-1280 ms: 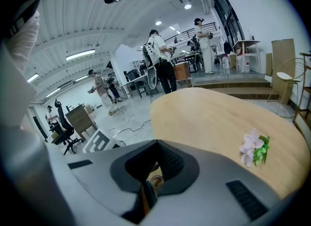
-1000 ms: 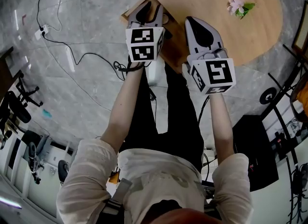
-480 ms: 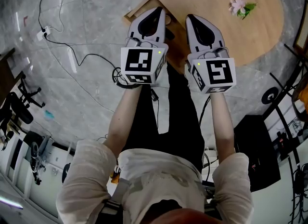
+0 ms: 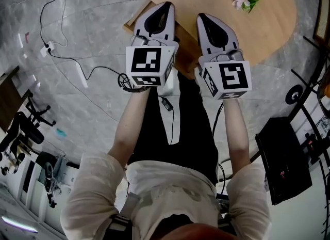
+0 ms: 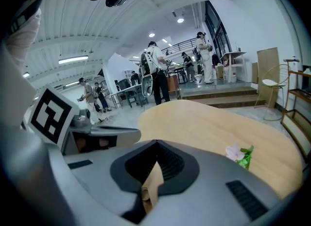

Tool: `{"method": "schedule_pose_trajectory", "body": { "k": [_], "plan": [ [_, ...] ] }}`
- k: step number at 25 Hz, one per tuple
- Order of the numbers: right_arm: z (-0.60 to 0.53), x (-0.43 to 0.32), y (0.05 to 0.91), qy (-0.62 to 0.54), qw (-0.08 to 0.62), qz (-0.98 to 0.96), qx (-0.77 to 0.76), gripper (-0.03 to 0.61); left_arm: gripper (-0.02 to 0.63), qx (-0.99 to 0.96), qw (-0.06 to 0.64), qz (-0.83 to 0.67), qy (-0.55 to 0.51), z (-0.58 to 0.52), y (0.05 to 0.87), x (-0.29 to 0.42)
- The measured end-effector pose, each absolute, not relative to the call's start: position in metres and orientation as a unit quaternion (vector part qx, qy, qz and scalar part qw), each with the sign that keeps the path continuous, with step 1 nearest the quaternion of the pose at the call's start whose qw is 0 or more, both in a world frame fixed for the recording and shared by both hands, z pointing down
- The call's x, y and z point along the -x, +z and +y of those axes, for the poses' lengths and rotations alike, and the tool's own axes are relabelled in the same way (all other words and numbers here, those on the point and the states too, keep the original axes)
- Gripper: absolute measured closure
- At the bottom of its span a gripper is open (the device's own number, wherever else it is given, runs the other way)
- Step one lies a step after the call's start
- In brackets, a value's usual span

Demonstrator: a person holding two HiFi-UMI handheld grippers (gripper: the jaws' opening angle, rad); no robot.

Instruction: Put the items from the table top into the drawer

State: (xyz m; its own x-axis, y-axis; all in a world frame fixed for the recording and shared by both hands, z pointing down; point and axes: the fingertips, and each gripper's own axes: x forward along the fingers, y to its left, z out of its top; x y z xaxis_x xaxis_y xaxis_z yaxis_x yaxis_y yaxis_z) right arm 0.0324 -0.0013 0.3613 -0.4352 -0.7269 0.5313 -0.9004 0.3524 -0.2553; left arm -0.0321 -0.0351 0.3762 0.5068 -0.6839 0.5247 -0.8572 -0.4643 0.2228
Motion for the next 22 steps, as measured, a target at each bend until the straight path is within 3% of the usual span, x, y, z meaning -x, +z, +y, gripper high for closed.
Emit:
{"method": "schedule_pose_trajectory", "body": {
  "k": [4, 10, 16, 22],
  "plan": [
    [0.007, -0.071, 0.362, 0.263, 0.164, -0.785, -0.536, 0.574, 0.603, -0.86, 0.24, -0.414, 0.177, -0.054, 0.367, -0.027],
    [0.046, -0.149, 0.368, 0.278, 0.148, -0.745, -0.588, 0.574, 0.39, -0.894, 0.238, -0.341, 0.167, -0.06, 0.358, -0.148],
    [0.079, -0.205, 0.382, 0.311, 0.121, -0.69, -0.642, 0.574, 0.35, -0.902, 0.132, -0.27, 0.31, -0.057, 0.418, -0.244],
    [0.105, -0.242, 0.397, 0.332, 0.113, -0.664, -0.661, 0.574, 0.35, -0.865, 0.101, -0.231, 0.434, -0.056, 0.489, -0.27]
  ]
}}
